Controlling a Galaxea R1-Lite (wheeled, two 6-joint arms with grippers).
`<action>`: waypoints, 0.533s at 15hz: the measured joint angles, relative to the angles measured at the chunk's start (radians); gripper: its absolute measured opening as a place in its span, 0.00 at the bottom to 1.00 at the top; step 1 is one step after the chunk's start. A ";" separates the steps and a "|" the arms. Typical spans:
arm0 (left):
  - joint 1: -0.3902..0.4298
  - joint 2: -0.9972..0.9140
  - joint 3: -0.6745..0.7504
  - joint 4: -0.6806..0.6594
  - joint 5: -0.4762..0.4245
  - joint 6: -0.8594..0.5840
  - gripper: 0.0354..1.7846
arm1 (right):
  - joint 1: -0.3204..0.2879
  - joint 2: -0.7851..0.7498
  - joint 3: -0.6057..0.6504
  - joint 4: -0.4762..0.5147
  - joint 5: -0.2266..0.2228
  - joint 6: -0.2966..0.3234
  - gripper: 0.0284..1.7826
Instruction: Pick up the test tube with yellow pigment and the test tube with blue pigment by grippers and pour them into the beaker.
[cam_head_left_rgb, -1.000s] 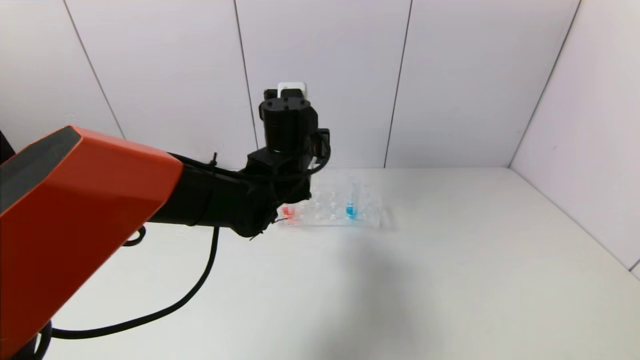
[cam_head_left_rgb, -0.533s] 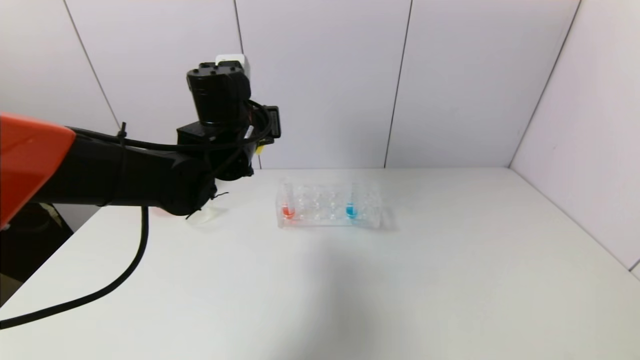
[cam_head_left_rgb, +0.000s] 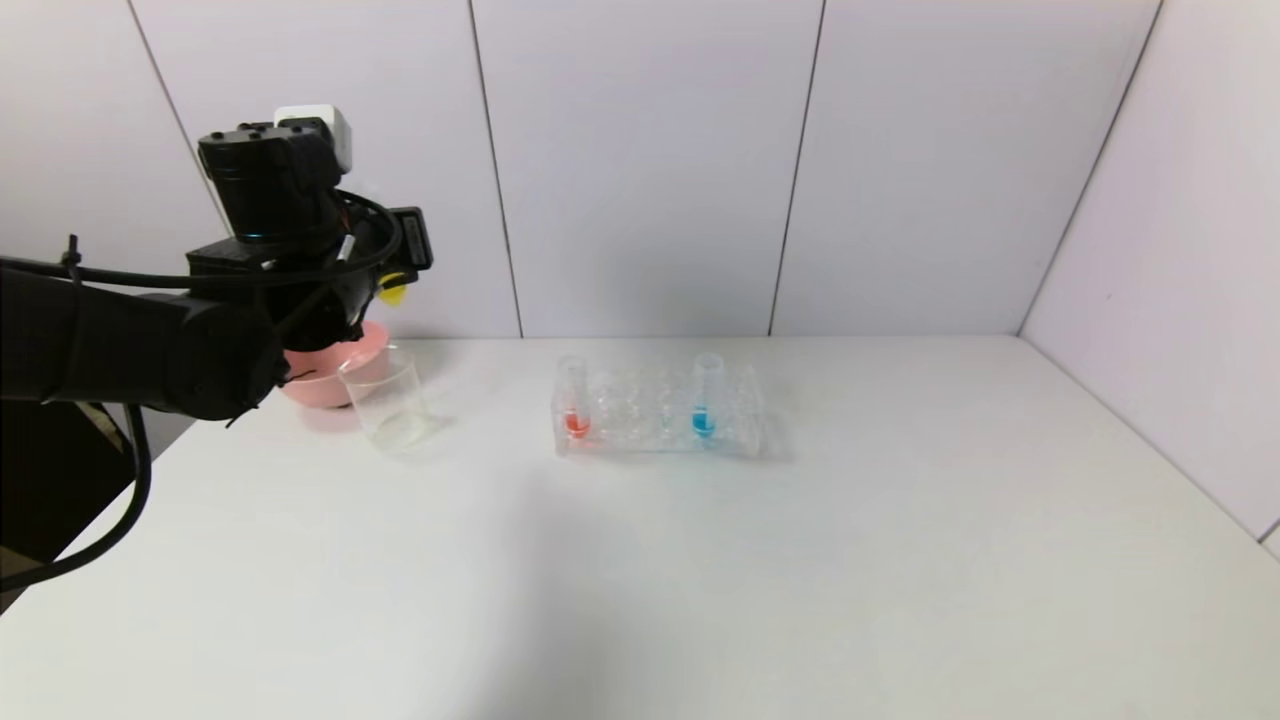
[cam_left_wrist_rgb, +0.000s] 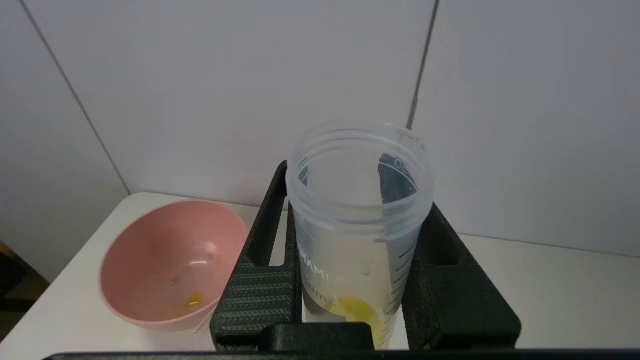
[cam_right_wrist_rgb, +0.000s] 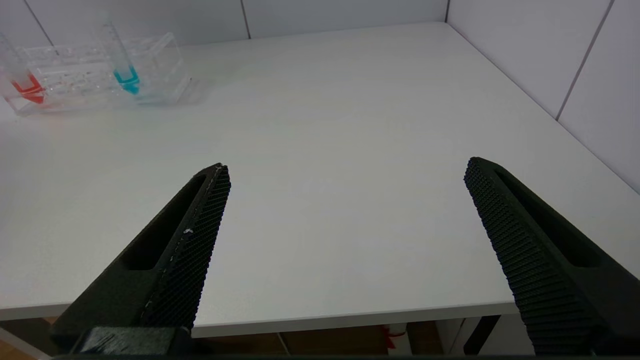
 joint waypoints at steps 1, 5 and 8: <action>0.022 -0.010 0.010 0.000 -0.016 0.000 0.29 | 0.000 0.000 0.000 0.000 0.000 0.000 0.96; 0.123 -0.046 0.060 0.000 -0.083 0.000 0.29 | 0.000 0.000 0.000 0.000 0.000 0.000 0.96; 0.181 -0.062 0.086 0.000 -0.114 0.000 0.29 | 0.000 0.000 0.000 0.000 0.000 0.000 0.96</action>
